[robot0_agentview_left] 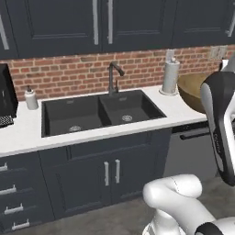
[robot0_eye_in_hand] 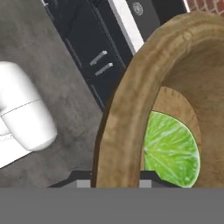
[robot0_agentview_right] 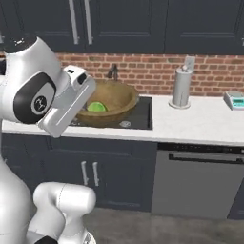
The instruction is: Pick the lemon wedge from the sink and place it in the bowl. Then pick the bowl and place it in the microwave. Then close the microwave door and press the start button.
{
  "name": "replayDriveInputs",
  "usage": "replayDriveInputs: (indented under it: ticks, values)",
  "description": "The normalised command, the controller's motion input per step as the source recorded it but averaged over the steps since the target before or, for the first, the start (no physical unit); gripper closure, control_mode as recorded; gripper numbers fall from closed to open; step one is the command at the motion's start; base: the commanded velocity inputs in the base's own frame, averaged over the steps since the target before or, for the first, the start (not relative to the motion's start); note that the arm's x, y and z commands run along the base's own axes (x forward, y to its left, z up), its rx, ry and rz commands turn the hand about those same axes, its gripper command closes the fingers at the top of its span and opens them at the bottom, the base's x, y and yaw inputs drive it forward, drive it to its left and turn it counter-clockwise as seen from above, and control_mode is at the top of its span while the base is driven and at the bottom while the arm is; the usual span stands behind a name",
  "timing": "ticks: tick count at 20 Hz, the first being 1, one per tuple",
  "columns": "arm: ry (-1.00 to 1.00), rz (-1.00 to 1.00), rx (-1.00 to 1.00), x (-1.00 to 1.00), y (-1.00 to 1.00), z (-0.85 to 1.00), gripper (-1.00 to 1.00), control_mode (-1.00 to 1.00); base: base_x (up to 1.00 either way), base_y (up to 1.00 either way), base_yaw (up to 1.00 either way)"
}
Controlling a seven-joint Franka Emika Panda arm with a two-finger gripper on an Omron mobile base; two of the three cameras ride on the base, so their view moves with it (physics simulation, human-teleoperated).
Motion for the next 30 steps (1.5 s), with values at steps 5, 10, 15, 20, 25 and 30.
replayDriveInputs:
  ticks: [5, 10, 15, 20, 25, 30]
  values:
    - [0.00, 0.00, 0.00, 0.00, 0.00, 0.00, 1.00, 1.00, 0.00, 0.00, -0.95]
    - [0.00, 0.00, 0.00, 0.00, 0.00, 0.00, 1.00, 1.00, 0.00, 0.00, -0.99]
    - [0.00, 0.00, 0.00, 0.00, 0.00, 0.00, 1.00, 1.00, 0.00, 0.00, -0.98]
    - [0.00, 0.00, 0.00, 0.00, 0.00, 0.00, 1.00, 1.00, 0.00, -0.03, -0.93]
    - [0.00, 0.00, 0.00, 0.00, 0.00, 0.00, 1.00, 1.00, 0.50, -0.26, -0.70]
    - [0.00, 0.00, 0.00, 0.00, 0.00, 0.00, 1.00, 1.00, 1.00, -0.21, -0.40]
